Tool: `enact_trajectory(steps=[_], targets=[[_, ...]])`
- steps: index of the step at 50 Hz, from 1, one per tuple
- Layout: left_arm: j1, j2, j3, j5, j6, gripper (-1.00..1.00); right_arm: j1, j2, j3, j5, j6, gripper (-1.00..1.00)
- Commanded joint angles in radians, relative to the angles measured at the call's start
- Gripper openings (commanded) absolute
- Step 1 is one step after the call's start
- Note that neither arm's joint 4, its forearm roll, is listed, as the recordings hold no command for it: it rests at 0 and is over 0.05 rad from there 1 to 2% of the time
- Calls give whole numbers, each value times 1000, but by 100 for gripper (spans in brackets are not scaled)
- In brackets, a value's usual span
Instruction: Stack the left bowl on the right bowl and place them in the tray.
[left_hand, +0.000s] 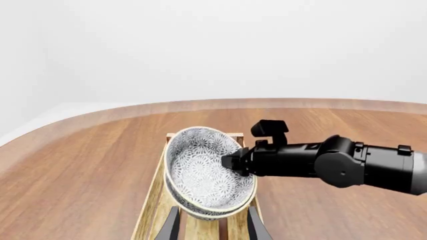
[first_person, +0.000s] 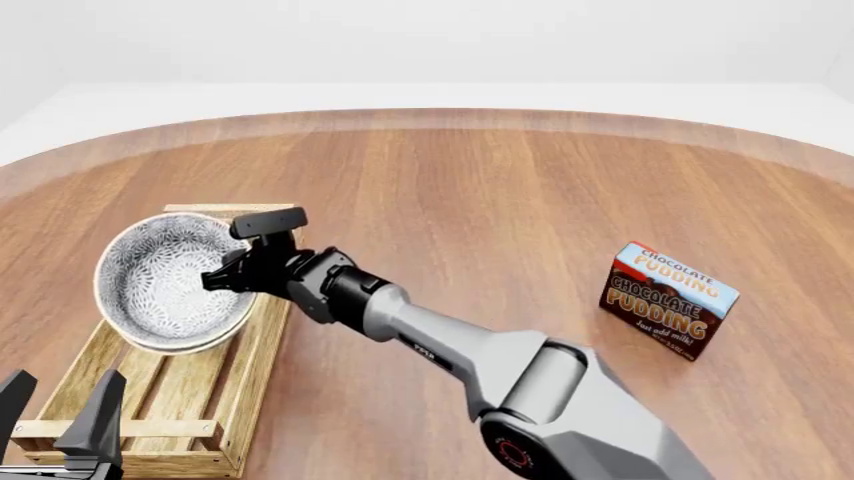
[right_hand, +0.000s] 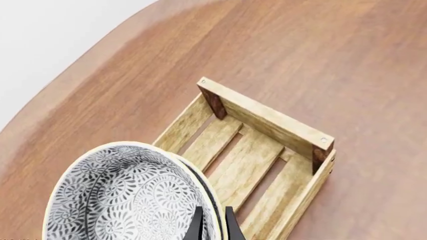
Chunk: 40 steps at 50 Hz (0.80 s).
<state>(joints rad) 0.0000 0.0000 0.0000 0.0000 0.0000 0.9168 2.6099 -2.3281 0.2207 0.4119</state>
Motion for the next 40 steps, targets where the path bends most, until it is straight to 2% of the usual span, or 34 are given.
enact_trajectory(steps=[1,29,30,40], targets=[[0,0,0,0,0,100,3,8,-34,8,-2,-100],[0,0,0,0,0,100,11,46,-69,35,-24,-100],[0,0,0,0,0,100,10,47,-72,38,-26,100],[0,0,0,0,0,100,11,40,-57,30,-24,100]])
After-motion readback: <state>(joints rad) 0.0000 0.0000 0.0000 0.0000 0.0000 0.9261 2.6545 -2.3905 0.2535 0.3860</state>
